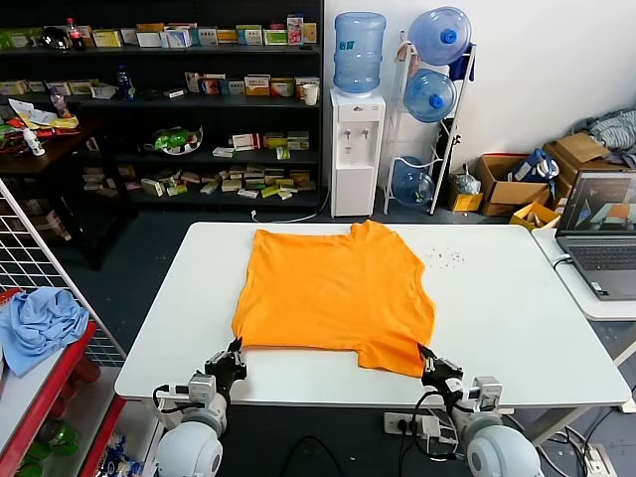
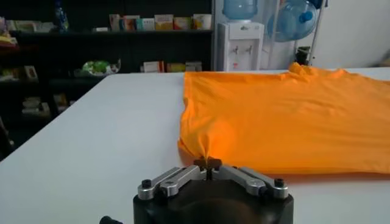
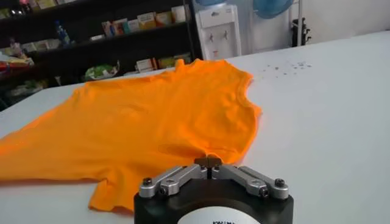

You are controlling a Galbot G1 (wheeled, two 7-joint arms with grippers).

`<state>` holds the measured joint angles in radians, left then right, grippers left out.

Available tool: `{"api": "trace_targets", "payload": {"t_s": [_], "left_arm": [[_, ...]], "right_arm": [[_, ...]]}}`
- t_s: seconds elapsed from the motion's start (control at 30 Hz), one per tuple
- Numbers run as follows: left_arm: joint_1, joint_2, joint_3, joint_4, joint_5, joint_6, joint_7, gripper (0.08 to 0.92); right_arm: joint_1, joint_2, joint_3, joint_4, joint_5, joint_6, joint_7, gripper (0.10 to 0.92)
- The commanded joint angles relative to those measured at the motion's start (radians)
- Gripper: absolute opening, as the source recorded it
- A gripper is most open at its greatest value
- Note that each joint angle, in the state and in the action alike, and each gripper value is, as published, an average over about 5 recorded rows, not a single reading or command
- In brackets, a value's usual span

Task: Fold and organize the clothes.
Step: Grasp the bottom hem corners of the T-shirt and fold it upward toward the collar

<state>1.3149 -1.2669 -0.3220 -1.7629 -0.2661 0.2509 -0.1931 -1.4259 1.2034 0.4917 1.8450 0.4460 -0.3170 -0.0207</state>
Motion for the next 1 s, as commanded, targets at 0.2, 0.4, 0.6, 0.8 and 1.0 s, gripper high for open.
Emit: {"api": "trace_targets", "payload": {"t_s": [0.2, 0.4, 0.6, 0.8, 1.0], "left_arm": [[0.111, 0.064, -0.005, -0.15, 0.032, -0.032, 0.001, 0.098], [0.016, 0.056, 0.025, -0.081, 0.049, -0.058, 0.003, 0.098], [-0.086, 0.046, 0.05, 0.055, 0.043, -0.074, 0.004, 0.098], [-0.167, 0.028, 0.072, 0.163, 0.028, -0.075, -0.001, 0.098], [-0.231, 0.018, 0.091, 0.224, 0.027, -0.077, -0.001, 0.098]], "right_arm": [[-0.123, -0.049, 0.039, 0.131, -0.098, 0.049, 0.005, 0.124], [-0.001, -0.058, 0.013, 0.021, -0.094, 0.128, -0.008, 0.124], [0.14, -0.056, -0.039, -0.133, -0.133, 0.196, -0.018, 0.124], [0.282, -0.04, -0.094, -0.266, -0.143, 0.227, -0.015, 0.124], [0.397, -0.024, -0.139, -0.391, -0.148, 0.245, -0.015, 0.124]]}}
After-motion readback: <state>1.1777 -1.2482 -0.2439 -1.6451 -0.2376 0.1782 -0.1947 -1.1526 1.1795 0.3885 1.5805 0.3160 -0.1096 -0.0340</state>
